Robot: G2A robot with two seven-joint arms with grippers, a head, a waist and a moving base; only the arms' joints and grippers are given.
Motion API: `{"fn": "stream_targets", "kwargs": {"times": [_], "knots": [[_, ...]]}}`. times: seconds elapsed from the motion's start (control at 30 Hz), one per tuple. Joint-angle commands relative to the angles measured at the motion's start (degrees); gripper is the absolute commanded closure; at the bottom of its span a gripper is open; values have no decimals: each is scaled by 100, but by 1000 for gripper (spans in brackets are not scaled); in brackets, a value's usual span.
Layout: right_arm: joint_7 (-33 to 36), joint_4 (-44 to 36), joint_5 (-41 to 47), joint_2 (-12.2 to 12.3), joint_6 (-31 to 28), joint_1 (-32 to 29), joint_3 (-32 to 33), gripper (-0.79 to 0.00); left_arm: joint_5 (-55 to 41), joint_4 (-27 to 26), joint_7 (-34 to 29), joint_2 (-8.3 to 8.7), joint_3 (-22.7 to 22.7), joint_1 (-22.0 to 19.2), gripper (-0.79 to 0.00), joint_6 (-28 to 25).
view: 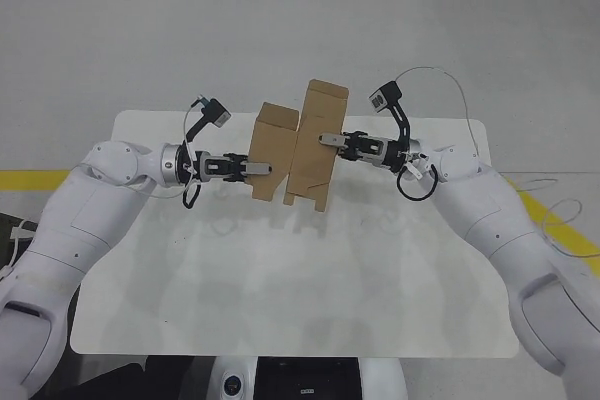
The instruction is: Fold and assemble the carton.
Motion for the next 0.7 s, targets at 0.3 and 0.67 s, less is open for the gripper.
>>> {"fn": "stream_targets", "kwargs": {"times": [0.3,0.67], "knots": [[-526,-136,-1013,300,-527,-24,537,-785,458,123,-302,57,-120,-114,0,303],[-700,-220,-1151,323,-389,-81,604,-785,669,-246,-566,300,-294,92,0,566]]}}
